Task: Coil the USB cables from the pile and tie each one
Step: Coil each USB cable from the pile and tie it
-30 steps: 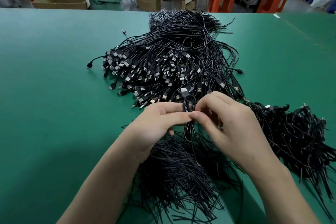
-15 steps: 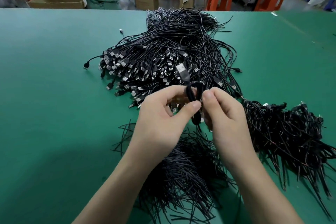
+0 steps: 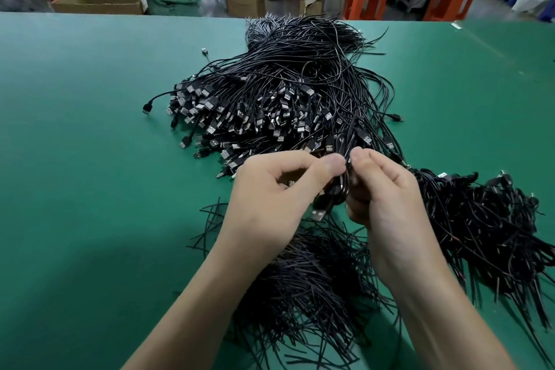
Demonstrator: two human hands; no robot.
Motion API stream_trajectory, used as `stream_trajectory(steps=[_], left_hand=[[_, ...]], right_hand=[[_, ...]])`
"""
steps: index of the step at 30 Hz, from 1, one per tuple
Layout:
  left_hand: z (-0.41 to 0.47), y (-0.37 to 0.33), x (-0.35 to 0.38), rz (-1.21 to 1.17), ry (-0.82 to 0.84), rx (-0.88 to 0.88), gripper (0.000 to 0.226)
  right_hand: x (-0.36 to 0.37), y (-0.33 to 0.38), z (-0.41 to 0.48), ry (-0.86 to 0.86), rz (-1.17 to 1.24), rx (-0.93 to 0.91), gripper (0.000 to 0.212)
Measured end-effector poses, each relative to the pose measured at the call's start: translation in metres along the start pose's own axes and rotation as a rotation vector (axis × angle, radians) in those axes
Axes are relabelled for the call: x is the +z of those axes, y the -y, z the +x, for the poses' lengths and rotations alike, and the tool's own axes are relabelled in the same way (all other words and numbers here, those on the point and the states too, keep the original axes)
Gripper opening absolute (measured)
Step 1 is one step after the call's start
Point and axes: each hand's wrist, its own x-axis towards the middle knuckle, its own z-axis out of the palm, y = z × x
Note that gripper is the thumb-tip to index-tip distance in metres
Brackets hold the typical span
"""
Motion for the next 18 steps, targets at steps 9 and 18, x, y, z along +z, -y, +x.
stream_trajectory(steps=[9, 18], left_hand=[[0.003, 0.002, -0.002, 0.200, 0.017, 0.146, 0.044], [0.006, 0.003, -0.016, 0.565, 0.033, 0.472, 0.029]], right_hand=[[0.006, 0.005, -0.002, 0.048, 0.000, 0.063, 0.044], [0.013, 0.012, -0.011, 0.062, 0.159, 0.185, 0.043]])
